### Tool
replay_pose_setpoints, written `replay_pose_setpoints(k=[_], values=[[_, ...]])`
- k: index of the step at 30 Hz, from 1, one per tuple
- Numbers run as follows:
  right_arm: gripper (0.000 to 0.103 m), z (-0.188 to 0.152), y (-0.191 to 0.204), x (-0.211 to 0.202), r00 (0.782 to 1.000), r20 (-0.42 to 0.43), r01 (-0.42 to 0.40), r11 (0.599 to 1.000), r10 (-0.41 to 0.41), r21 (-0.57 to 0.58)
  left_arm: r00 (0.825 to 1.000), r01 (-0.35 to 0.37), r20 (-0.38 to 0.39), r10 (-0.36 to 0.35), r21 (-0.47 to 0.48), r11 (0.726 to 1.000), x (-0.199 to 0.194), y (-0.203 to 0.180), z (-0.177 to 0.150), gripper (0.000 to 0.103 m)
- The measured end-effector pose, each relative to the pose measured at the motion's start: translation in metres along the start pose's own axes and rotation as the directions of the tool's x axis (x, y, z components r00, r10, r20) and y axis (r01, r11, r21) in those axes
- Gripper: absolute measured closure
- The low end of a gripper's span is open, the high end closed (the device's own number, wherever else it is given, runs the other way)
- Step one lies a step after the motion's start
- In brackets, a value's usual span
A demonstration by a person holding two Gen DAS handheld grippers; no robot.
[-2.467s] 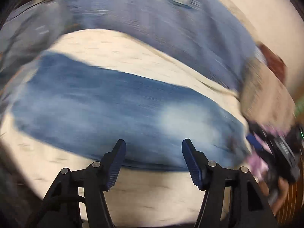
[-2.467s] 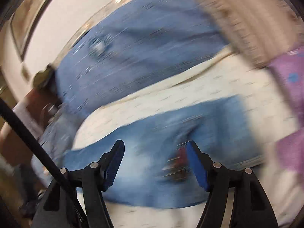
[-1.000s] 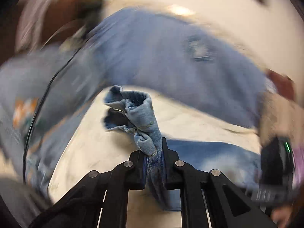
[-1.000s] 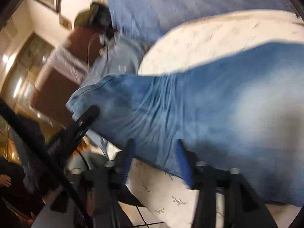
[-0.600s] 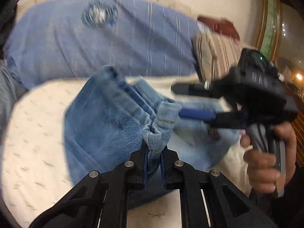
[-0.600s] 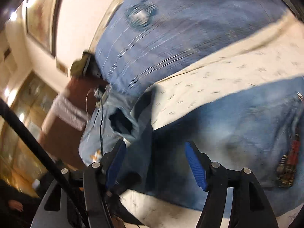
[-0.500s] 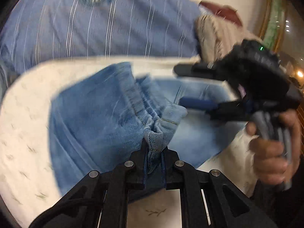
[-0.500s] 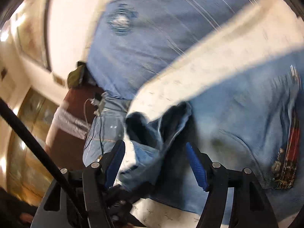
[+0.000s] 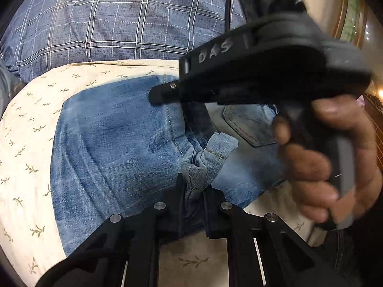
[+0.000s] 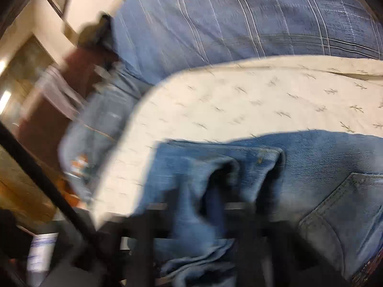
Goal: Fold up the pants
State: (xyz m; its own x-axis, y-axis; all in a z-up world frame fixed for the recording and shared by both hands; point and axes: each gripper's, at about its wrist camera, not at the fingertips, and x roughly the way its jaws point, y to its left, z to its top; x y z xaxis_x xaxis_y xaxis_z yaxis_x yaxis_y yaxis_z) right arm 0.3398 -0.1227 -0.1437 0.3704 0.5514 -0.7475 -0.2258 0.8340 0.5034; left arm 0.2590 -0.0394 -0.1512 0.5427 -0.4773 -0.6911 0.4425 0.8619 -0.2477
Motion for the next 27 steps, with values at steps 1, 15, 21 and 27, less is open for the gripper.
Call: replay_pose_setpoints(k=[1, 15, 21, 27], values=[[0.101, -0.003, -0.004, -0.004, 1.0, 0.03, -0.009, 1.0, 0.009, 0.029, 1.0, 0.003, 0.003, -0.003, 0.015, 1.0, -0.004, -0.001, -0.003, 0.093], [0.039, -0.009, -0.052, -0.049, 0.994, 0.11, -0.018, 0.977, -0.005, 0.211, 0.994, 0.107, -0.002, -0.108, 0.064, 0.992, -0.011, -0.014, -0.006, 0.053], [0.026, -0.04, -0.069, -0.093, 0.983, 0.185, -0.069, 0.951, 0.013, 0.301, 0.986, 0.156, 0.04, -0.16, 0.085, 0.984, -0.041, -0.012, -0.004, 0.052], [0.041, -0.048, -0.05, -0.06, 0.997, 0.067, 0.011, 0.976, -0.026, 0.218, 0.99, 0.006, 0.138, 0.005, -0.076, 0.997, -0.076, 0.038, 0.008, 0.051]])
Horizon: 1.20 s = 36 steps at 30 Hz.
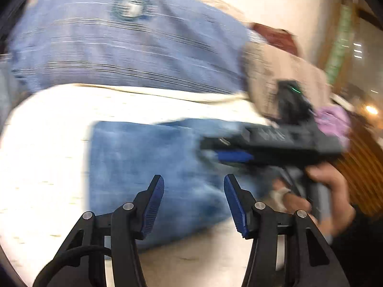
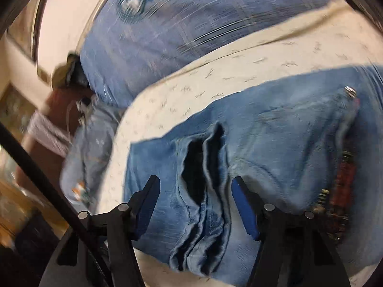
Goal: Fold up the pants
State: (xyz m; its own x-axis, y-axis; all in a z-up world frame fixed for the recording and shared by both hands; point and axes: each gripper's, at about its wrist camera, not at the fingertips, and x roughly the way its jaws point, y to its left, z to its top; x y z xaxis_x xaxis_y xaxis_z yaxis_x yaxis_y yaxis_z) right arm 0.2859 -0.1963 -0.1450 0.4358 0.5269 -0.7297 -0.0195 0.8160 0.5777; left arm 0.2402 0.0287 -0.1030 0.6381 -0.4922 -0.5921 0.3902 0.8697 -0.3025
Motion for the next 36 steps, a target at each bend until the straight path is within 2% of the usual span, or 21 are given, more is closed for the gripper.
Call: replay_pose_setpoints(k=[1, 3, 4, 7, 8, 9, 11, 13, 15, 17, 18, 19, 22, 23, 24, 26, 28, 31, 33, 35, 36], values=[[0.041, 0.003, 0.003, 0.011, 1.0, -0.005, 0.026, 1.0, -0.026, -0.01, 0.999, -0.052, -0.008, 0.051, -0.043, 0.998, -0.001, 0.014, 0.002, 0.051], [0.04, 0.002, 0.008, 0.024, 0.997, -0.004, 0.079, 0.996, -0.079, -0.029, 0.995, -0.104, -0.013, 0.103, -0.136, 0.985, -0.007, 0.038, 0.004, 0.051], [0.041, 0.001, 0.011, 0.032, 0.993, -0.002, 0.114, 0.992, -0.114, -0.054, 0.99, -0.141, -0.021, 0.14, -0.193, 0.971, -0.009, 0.053, 0.006, 0.051], [0.058, 0.001, 0.019, 0.044, 0.981, 0.008, 0.195, 0.973, -0.195, -0.128, 0.988, -0.155, -0.049, 0.147, -0.298, 0.942, -0.016, 0.078, 0.012, 0.051], [0.077, 0.002, 0.021, 0.047, 0.978, 0.003, 0.207, 0.968, -0.208, -0.144, 0.987, -0.159, -0.069, 0.145, -0.307, 0.938, -0.012, 0.083, 0.017, 0.05], [0.084, 0.002, 0.02, 0.048, 0.977, -0.008, 0.21, 0.965, -0.214, -0.158, 0.986, -0.161, -0.092, 0.139, -0.296, 0.942, -0.007, 0.085, 0.026, 0.048], [0.09, 0.005, 0.021, 0.043, 0.981, -0.016, 0.189, 0.971, -0.194, -0.145, 0.972, -0.201, -0.167, 0.164, -0.239, 0.95, 0.011, 0.088, 0.046, 0.047], [0.09, 0.008, 0.024, 0.03, 0.987, 0.021, 0.16, 0.98, -0.159, -0.122, 0.971, -0.17, -0.208, 0.117, -0.264, 0.949, 0.038, 0.094, 0.062, 0.045], [0.09, 0.007, 0.025, 0.018, 0.986, 0.054, 0.165, 0.979, -0.159, -0.118, 0.966, -0.146, -0.249, 0.061, -0.338, 0.93, 0.056, 0.107, 0.069, 0.046], [0.088, 0.006, 0.017, 0.029, 0.984, 0.016, 0.18, 0.976, -0.179, -0.119, 0.968, -0.078, -0.248, -0.028, -0.407, 0.91, 0.073, 0.121, 0.074, 0.047], [0.088, 0.003, 0.008, 0.038, 0.984, -0.013, 0.177, 0.979, -0.179, -0.099, 0.962, -0.069, -0.268, -0.052, -0.425, 0.903, 0.08, 0.126, 0.069, 0.05], [0.087, 0.002, 0.003, 0.041, 0.985, -0.022, 0.168, 0.982, -0.17, -0.081, 0.96, -0.062, -0.272, -0.069, -0.446, 0.893, 0.085, 0.13, 0.064, 0.056], [0.087, 0.003, 0.005, 0.039, 0.988, -0.013, 0.155, 0.984, -0.157, -0.088, 0.974, -0.032, -0.212, -0.083, -0.487, 0.873, 0.079, 0.138, 0.058, 0.078], [0.088, 0.003, 0.008, 0.038, 0.988, 0.001, 0.155, 0.983, -0.155, -0.101, 0.976, -0.01, -0.195, -0.1, -0.496, 0.868, 0.082, 0.141, 0.06, 0.089], [0.089, 0.003, 0.011, 0.036, 0.99, 0.021, 0.141, 0.984, -0.14, -0.107, 0.984, 0.024, -0.142, -0.111, -0.507, 0.861, 0.067, 0.14, 0.066, 0.09], [0.09, 0.003, 0.022, 0.032, 0.989, 0.057, 0.144, 0.98, -0.137, -0.135, 0.991, 0.044, -0.093, -0.099, -0.472, 0.88, 0.055, 0.137, 0.074, 0.09], [0.09, 0.005, 0.024, 0.037, 0.989, 0.058, 0.146, 0.979, -0.139, -0.14, 0.989, -0.009, -0.134, -0.056, -0.446, 0.895, 0.064, 0.139, 0.073, 0.09], [0.085, 0.004, 0.01, 0.054, 0.988, -0.002, 0.152, 0.983, -0.153, -0.098, 0.974, -0.091, -0.227, -0.021, -0.473, 0.877, 0.084, 0.151, 0.056, 0.084], [0.078, 0.003, 0.009, 0.049, 0.993, 0.001, 0.118, 0.99, -0.118, -0.071, 0.978, -0.076, -0.206, -0.033, -0.498, 0.864, 0.075, 0.152, 0.058, 0.08], [0.061, 0.002, 0.009, 0.037, 0.993, 0.017, 0.12, 0.991, -0.119, -0.062, 0.981, -0.081, -0.195, -0.013, -0.466, 0.881, 0.066, 0.145, 0.064, 0.071], [0.058, 0.002, 0.008, 0.027, 0.993, 0.031, 0.112, 0.993, -0.111, -0.038, 0.983, -0.093, -0.183, 0.013, -0.437, 0.895, 0.054, 0.14, 0.066, 0.064]])
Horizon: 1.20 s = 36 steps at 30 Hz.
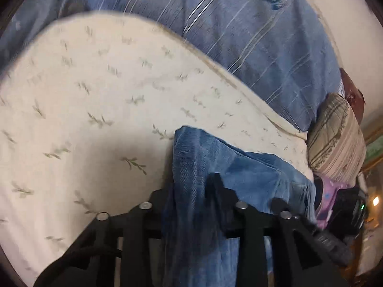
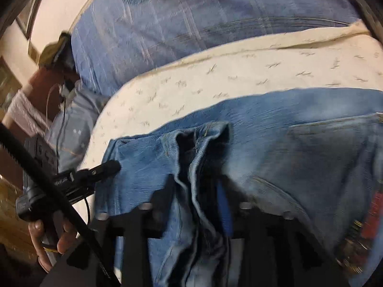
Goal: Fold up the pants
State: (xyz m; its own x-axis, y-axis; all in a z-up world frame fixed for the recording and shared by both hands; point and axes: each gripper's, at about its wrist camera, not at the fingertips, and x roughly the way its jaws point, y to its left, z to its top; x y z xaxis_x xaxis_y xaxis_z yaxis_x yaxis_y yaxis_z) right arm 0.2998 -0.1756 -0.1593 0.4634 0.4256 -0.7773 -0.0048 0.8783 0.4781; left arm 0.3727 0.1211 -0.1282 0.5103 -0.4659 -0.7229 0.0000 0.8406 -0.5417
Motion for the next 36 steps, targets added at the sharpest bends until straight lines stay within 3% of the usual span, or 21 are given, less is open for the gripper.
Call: replay_pose_setpoints(k=[4, 8, 11, 12, 13, 14, 15, 16, 21, 24, 25, 26, 29, 30, 32, 34, 36], values=[[0.05, -0.012, -0.007, -0.038, 0.999, 0.026, -0.04, 0.997, 0.038, 0.059, 1.0, -0.007, -0.008, 0.008, 0.07, 0.998, -0.039, -0.011, -0.037, 0.061], [0.056, -0.046, -0.007, -0.049, 0.993, -0.02, -0.111, 0.989, 0.113, 0.098, 0.998, -0.033, -0.05, 0.038, 0.097, 0.995, -0.072, -0.016, -0.082, 0.055], [0.07, -0.055, 0.004, -0.041, 0.999, -0.046, 0.017, 0.999, -0.016, 0.027, 0.996, -0.054, -0.061, 0.06, 0.095, 0.994, -0.076, -0.019, -0.091, 0.055], [0.071, -0.054, 0.005, -0.033, 0.997, -0.071, 0.026, 1.0, -0.026, 0.002, 0.993, -0.079, -0.073, 0.087, 0.114, 0.99, -0.072, -0.02, -0.092, 0.057], [0.079, -0.054, 0.005, -0.028, 0.995, -0.085, 0.046, 0.999, -0.046, -0.004, 0.992, -0.092, -0.074, 0.103, 0.131, 0.987, -0.066, -0.023, -0.09, 0.059], [0.085, -0.053, 0.004, -0.025, 0.992, -0.098, 0.08, 0.997, -0.08, -0.012, 0.992, -0.104, -0.052, 0.113, 0.143, 0.984, -0.07, -0.025, -0.09, 0.075], [0.088, -0.052, 0.005, -0.026, 0.991, -0.097, 0.092, 0.996, -0.093, -0.018, 0.994, -0.097, -0.043, 0.104, 0.148, 0.984, -0.074, -0.027, -0.089, 0.081], [0.093, -0.05, 0.005, -0.03, 0.991, -0.093, 0.097, 0.995, -0.098, -0.011, 0.995, -0.088, -0.037, 0.095, 0.149, 0.985, -0.078, -0.028, -0.089, 0.081], [0.095, -0.057, -0.004, -0.026, 0.985, -0.116, 0.126, 0.992, -0.127, -0.015, 0.993, -0.102, -0.045, 0.108, 0.13, 0.986, -0.069, -0.017, -0.093, 0.075], [0.079, -0.051, -0.001, -0.042, 0.995, -0.079, 0.058, 0.998, -0.061, -0.03, 0.988, -0.157, 0.023, 0.156, 0.186, 0.97, -0.079, -0.03, -0.096, 0.068], [0.066, -0.048, 0.0, -0.046, 0.997, -0.065, 0.045, 0.999, -0.046, -0.02, 0.984, -0.177, 0.054, 0.169, 0.214, 0.961, -0.083, -0.037, -0.098, 0.067], [0.054, -0.044, -0.002, -0.055, 0.999, -0.042, 0.034, 0.999, -0.035, -0.005, 0.983, -0.178, 0.086, 0.162, 0.247, 0.952, -0.085, -0.047, -0.101, 0.061], [0.03, -0.028, -0.019, -0.101, 0.994, 0.101, 0.025, 0.998, -0.03, 0.056, 0.979, -0.164, 0.175, 0.107, 0.354, 0.921, -0.103, -0.077, -0.117, 0.053], [0.029, -0.024, -0.028, -0.114, 0.99, 0.134, 0.026, 0.996, -0.036, 0.08, 0.977, -0.149, 0.198, 0.074, 0.398, 0.905, -0.109, -0.092, -0.124, 0.044], [0.027, -0.017, -0.051, -0.137, 0.983, 0.182, 0.006, 0.989, -0.034, 0.148, 0.98, -0.119, 0.197, 0.028, 0.473, 0.873, -0.114, -0.115, -0.136, 0.037], [0.027, -0.009, -0.081, -0.154, 0.984, 0.175, 0.001, 0.974, -0.042, 0.226, 0.987, -0.094, 0.16, 0.006, 0.551, 0.829, -0.106, -0.147, -0.148, 0.037], [0.027, 0.001, -0.108, -0.163, 0.988, 0.128, 0.049, 0.963, -0.085, 0.264, 0.993, -0.043, 0.11, -0.031, 0.609, 0.792, -0.095, -0.174, -0.155, 0.037]])
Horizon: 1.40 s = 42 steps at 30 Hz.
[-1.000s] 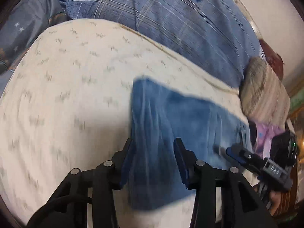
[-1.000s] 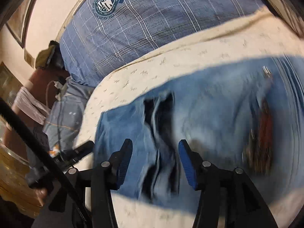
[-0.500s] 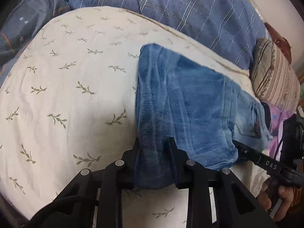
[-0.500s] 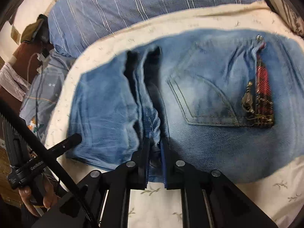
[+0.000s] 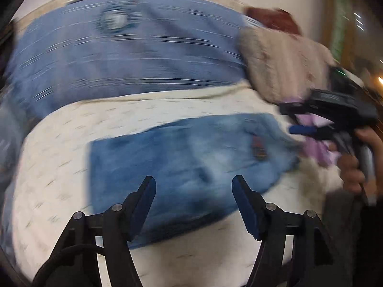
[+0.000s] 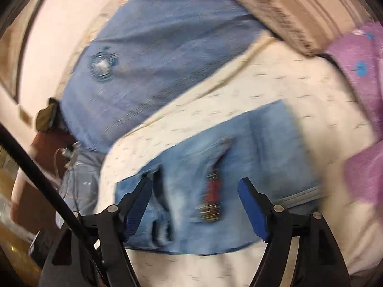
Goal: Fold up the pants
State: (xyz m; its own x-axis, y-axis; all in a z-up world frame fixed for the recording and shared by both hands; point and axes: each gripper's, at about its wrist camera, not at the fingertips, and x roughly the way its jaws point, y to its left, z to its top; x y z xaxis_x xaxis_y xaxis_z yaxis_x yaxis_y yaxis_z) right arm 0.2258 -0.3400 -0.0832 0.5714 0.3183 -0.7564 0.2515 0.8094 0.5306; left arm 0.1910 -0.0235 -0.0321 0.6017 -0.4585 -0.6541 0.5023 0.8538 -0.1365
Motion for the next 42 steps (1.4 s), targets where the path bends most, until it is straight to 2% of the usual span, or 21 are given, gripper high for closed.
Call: replay_pose_setpoints(k=[3, 5, 9, 13, 14, 16, 17, 19, 20, 21, 24, 25, 27, 29, 30, 31, 34, 37, 39, 40, 42], values=[[0.027, 0.012, -0.029, -0.002, 0.998, -0.012, 0.07, 0.997, -0.069, 0.026, 0.996, 0.083, -0.042, -0.079, 0.127, 0.988, 0.024, -0.046, 0.016, 0.037], [0.027, 0.014, -0.058, -0.003, 0.999, -0.014, 0.043, 0.995, -0.042, 0.094, 0.991, 0.127, -0.072, -0.115, 0.181, 0.975, 0.04, -0.068, 0.021, 0.037], [0.027, 0.011, -0.096, 0.008, 0.997, -0.077, 0.046, 0.971, -0.029, 0.234, 0.977, 0.173, -0.166, -0.131, 0.276, 0.945, 0.084, -0.116, 0.022, 0.038], [0.027, 0.002, -0.116, 0.022, 0.989, -0.149, 0.037, 0.952, 0.009, 0.304, 0.96, 0.244, -0.23, -0.162, 0.398, 0.884, 0.103, -0.157, 0.011, 0.037], [0.027, 0.0, -0.119, 0.023, 0.988, -0.155, 0.022, 0.948, 0.029, 0.318, 0.961, 0.237, -0.23, -0.152, 0.409, 0.881, 0.106, -0.162, 0.009, 0.036], [0.027, -0.002, -0.126, 0.026, 0.985, -0.159, -0.009, 0.938, 0.068, 0.345, 0.976, 0.161, -0.206, -0.072, 0.458, 0.875, 0.12, -0.172, 0.002, 0.039], [0.027, -0.001, -0.13, 0.025, 0.985, -0.155, -0.019, 0.933, 0.08, 0.361, 0.984, 0.123, -0.176, -0.042, 0.483, 0.867, 0.125, -0.177, 0.001, 0.043], [0.028, -0.002, -0.135, 0.026, 0.984, -0.146, -0.035, 0.917, 0.101, 0.398, 0.992, 0.077, -0.127, -0.013, 0.52, 0.851, 0.129, -0.183, -0.002, 0.06], [0.028, -0.003, -0.136, 0.027, 0.984, -0.147, -0.035, 0.915, 0.102, 0.403, 0.99, 0.086, -0.14, -0.015, 0.52, 0.85, 0.132, -0.185, -0.003, 0.085], [0.028, -0.003, -0.136, 0.028, 0.983, -0.151, -0.037, 0.913, 0.107, 0.406, 0.981, 0.142, -0.187, -0.058, 0.471, 0.871, 0.134, -0.182, 0.0, 0.092], [0.027, 0.0, -0.137, 0.029, 0.983, -0.13, -0.064, 0.903, 0.131, 0.424, 0.97, 0.202, -0.2, -0.134, 0.371, 0.906, 0.127, -0.173, 0.008, 0.098], [0.028, 0.004, -0.137, 0.03, 0.983, -0.123, -0.069, 0.904, 0.133, 0.423, 0.967, 0.216, -0.208, -0.15, 0.347, 0.912, 0.127, -0.17, 0.01, 0.098], [0.034, 0.008, -0.134, 0.042, 0.98, -0.178, -0.011, 0.923, 0.085, 0.384, 0.956, 0.244, -0.234, -0.176, 0.3, 0.922, 0.128, -0.163, 0.012, 0.098], [0.068, 0.013, -0.124, 0.044, 0.983, -0.183, 0.039, 0.946, 0.022, 0.323, 0.953, 0.25, -0.244, -0.182, 0.287, 0.924, 0.131, -0.156, 0.014, 0.098], [0.075, 0.014, -0.12, 0.046, 0.982, -0.188, 0.038, 0.955, 0.019, 0.295, 0.951, 0.253, -0.248, -0.185, 0.277, 0.927, 0.135, -0.153, 0.014, 0.098], [0.088, 0.013, -0.118, 0.048, 0.98, -0.195, 0.02, 0.956, 0.039, 0.292, 0.95, 0.254, -0.251, -0.187, 0.27, 0.929, 0.14, -0.151, 0.015, 0.098], [0.096, 0.013, -0.113, 0.04, 0.986, -0.161, 0.004, 0.962, 0.042, 0.274, 0.947, 0.272, -0.234, -0.221, 0.213, 0.938, 0.144, -0.139, 0.023, 0.095], [0.096, 0.016, -0.101, 0.025, 0.994, -0.085, -0.046, 0.974, 0.066, 0.222, 0.936, 0.307, -0.221, -0.274, 0.129, 0.943, 0.129, -0.124, 0.031, 0.08], [0.096, 0.018, -0.092, 0.018, 0.995, -0.042, -0.076, 0.98, 0.085, 0.187, 0.928, 0.342, -0.187, -0.323, 0.077, 0.937, 0.11, -0.11, 0.036, 0.066], [0.096, 0.019, -0.087, 0.014, 0.995, -0.019, -0.096, 0.981, 0.1, 0.169, 0.928, 0.345, -0.172, -0.331, 0.056, 0.937, 0.103, -0.102, 0.037, 0.06], [0.096, 0.021, -0.079, 0.006, 0.992, 0.017, -0.125, 0.983, 0.124, 0.133, 0.933, 0.34, -0.123, -0.339, -0.008, 0.94, 0.081, -0.077, 0.041, 0.041]])
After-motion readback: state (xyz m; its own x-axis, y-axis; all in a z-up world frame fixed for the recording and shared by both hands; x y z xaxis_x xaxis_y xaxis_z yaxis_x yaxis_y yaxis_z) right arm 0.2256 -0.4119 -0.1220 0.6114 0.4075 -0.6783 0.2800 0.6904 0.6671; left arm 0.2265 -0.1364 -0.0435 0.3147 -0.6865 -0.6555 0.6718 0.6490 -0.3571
